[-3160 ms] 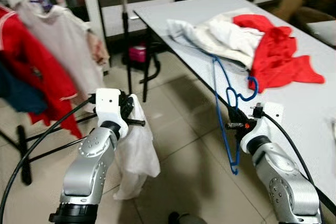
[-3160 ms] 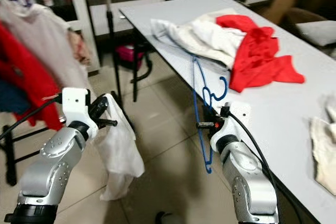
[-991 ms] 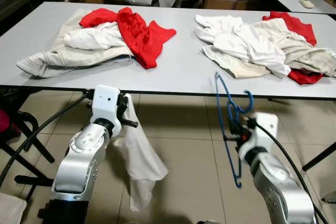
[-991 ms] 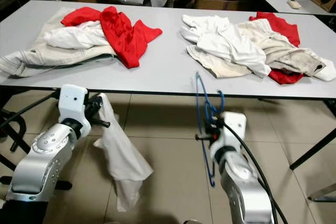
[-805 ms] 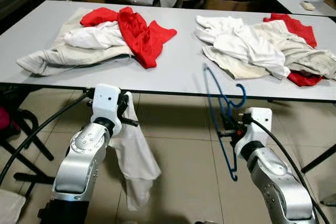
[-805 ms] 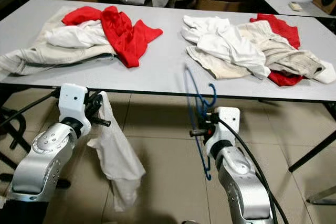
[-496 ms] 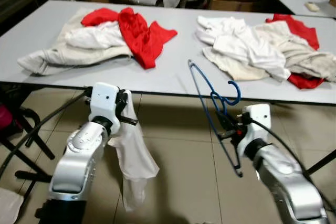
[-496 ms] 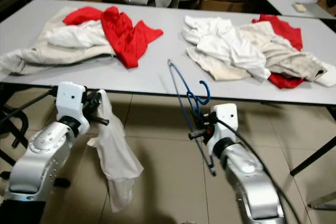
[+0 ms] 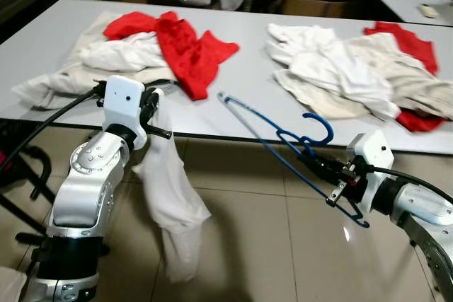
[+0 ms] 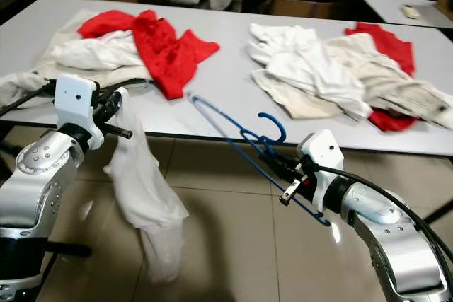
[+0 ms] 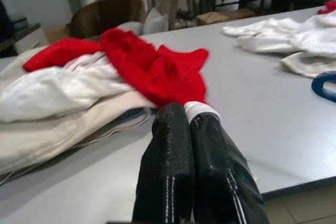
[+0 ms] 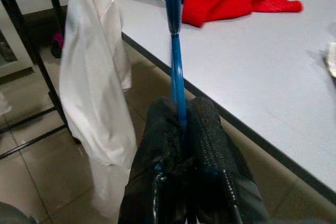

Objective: Hang hanger

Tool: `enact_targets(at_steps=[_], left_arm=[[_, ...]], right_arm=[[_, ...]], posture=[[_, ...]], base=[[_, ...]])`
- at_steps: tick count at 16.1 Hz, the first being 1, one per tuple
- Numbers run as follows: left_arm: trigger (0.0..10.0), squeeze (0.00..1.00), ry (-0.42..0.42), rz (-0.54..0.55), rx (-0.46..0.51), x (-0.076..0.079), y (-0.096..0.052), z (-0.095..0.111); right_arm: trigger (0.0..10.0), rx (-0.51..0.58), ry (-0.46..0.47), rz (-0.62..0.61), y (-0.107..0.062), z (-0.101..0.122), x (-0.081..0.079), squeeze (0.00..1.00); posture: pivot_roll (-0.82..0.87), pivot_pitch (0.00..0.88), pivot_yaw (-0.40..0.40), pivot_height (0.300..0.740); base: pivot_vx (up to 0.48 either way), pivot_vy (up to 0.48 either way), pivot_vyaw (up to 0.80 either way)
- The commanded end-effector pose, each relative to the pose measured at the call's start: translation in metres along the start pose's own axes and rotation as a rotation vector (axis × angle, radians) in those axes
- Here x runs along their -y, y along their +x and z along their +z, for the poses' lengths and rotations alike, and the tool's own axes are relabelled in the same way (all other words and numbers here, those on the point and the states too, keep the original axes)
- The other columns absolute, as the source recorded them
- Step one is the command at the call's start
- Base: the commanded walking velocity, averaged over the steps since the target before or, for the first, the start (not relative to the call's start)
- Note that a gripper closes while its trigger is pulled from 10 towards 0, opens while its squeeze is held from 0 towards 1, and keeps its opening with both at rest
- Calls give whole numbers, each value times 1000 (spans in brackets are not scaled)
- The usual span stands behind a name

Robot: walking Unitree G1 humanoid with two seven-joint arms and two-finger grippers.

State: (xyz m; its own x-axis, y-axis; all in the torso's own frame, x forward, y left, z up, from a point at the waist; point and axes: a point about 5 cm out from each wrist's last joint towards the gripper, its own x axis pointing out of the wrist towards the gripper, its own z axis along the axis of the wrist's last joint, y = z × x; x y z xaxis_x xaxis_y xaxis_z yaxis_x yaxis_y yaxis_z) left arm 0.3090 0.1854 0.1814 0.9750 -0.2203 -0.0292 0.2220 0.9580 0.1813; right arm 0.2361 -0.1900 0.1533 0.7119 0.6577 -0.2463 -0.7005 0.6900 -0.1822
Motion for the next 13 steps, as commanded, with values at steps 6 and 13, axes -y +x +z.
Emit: enact_targets(at_steps=[6,13], left_arm=[[10000,0,18,-17,55,-3,7,16],[10000,0,52,-144,103,5,20,34]], right_arm=[[10000,67,-19,152,8,9,-20,0],[10000,-19,-46,338,-3,6,-26,0]], posture=[[62,0,-24,740],[67,0,-25,740]], base=[[350,0,377],[350,0,0]])
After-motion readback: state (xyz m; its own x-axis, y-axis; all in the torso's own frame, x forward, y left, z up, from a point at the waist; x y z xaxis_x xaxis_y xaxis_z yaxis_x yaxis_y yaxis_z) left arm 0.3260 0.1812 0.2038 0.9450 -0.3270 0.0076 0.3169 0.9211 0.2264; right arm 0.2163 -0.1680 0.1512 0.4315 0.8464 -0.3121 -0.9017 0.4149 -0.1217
